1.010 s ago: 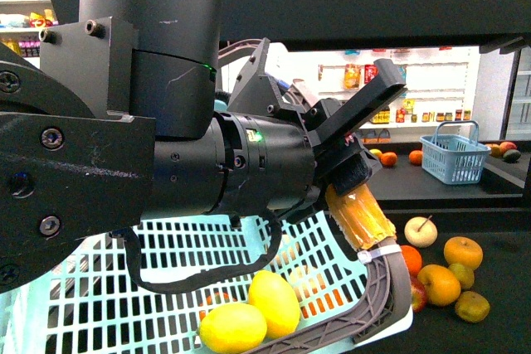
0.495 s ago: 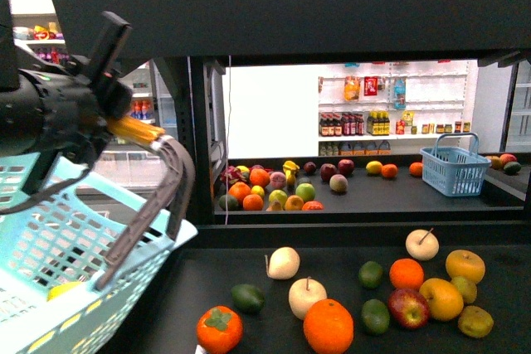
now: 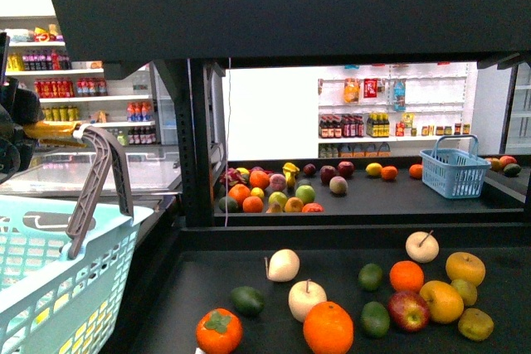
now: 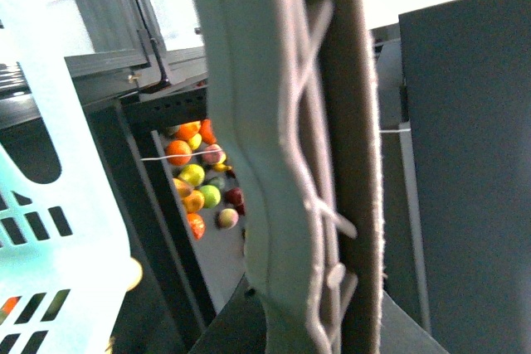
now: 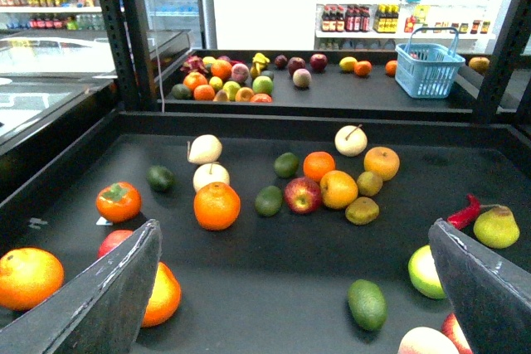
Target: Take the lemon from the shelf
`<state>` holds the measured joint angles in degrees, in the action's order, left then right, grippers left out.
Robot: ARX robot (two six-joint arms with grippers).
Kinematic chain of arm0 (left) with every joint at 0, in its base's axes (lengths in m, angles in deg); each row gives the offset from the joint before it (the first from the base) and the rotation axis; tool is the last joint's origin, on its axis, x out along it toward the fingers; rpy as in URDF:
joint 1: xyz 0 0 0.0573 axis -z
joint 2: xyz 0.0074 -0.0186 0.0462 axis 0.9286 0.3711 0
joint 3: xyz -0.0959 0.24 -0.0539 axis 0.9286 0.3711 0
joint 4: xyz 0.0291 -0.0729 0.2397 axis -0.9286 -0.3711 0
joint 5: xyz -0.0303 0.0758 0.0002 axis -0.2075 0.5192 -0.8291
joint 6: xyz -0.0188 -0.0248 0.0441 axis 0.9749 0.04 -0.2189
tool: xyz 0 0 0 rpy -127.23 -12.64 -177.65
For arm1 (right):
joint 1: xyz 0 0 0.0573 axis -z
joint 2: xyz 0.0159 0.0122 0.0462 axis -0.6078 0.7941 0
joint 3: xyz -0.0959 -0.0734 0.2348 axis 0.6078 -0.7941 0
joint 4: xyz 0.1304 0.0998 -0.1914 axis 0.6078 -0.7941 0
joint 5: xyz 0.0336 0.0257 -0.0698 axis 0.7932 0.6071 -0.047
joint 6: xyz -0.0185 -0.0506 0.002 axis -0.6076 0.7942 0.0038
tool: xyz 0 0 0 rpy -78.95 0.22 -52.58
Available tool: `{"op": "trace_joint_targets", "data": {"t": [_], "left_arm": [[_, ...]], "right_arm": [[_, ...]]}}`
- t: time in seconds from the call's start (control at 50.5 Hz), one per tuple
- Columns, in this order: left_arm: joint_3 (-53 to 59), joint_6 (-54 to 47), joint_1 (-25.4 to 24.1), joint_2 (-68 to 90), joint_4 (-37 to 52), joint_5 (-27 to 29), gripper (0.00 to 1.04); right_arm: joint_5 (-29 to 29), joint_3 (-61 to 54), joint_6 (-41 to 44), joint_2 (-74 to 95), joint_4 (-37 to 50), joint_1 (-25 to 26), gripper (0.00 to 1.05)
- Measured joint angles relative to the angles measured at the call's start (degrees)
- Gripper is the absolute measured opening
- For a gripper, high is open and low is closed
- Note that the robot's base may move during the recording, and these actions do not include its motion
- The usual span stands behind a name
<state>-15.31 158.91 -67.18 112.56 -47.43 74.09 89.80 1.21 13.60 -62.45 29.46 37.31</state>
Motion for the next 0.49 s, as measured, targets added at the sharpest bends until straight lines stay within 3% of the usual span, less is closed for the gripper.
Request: {"op": "trace_joint_targets", "data": {"t": [0.495], "left_arm": [[-5.66,7.10,-9.11,7.06,5.60,-8.09,0.08]], "right_arm": [[0.00,0.00,-0.02,0.00,0.00,0.00,0.97]]}}
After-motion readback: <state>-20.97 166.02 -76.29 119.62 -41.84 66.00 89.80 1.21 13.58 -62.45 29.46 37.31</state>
